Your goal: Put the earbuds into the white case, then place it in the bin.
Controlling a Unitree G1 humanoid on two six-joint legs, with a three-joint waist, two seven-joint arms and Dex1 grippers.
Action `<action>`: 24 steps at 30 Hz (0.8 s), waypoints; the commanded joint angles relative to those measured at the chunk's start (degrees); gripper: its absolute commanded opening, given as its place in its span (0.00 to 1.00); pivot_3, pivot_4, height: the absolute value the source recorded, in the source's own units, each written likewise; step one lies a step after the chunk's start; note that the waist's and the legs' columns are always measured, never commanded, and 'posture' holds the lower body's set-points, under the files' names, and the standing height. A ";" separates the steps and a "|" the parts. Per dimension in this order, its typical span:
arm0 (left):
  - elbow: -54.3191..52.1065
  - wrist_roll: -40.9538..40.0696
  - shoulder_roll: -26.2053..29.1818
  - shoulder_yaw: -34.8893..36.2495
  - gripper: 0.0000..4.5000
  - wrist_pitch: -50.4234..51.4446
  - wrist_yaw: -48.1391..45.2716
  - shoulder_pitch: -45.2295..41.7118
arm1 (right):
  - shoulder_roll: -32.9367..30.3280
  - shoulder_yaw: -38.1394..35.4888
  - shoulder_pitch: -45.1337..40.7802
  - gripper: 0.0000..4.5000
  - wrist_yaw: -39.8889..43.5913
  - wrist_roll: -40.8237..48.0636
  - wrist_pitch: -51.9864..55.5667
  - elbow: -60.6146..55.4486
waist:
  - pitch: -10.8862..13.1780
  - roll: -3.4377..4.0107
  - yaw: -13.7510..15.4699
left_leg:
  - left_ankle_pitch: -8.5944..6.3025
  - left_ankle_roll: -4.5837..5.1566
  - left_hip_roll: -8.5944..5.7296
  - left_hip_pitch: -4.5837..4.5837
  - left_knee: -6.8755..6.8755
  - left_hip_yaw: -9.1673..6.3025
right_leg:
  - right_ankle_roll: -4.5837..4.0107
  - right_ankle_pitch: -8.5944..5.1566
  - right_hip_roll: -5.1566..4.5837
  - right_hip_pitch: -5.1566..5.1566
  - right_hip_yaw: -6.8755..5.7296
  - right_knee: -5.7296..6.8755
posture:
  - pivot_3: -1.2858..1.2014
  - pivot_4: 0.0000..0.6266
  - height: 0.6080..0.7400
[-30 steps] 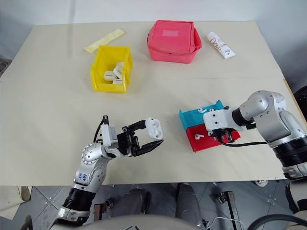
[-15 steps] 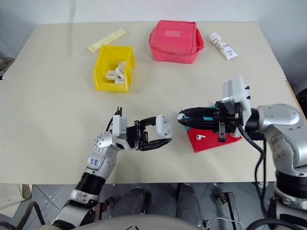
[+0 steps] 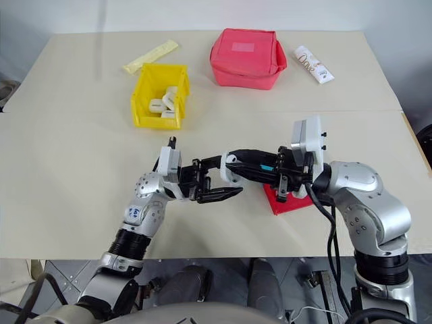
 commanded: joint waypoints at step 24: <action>1.56 -2.26 -2.24 5.71 0.62 -2.43 0.43 -5.54 | -2.26 3.35 4.96 0.11 1.50 -2.11 -6.57 2.75 | 0.00 0.01 -0.48 | 0.00 0.00 0.00 0.00 -0.04 -0.01 | 0.00 0.00 0.00 0.00 0.00 -0.06 | 0.52 0.24 1.00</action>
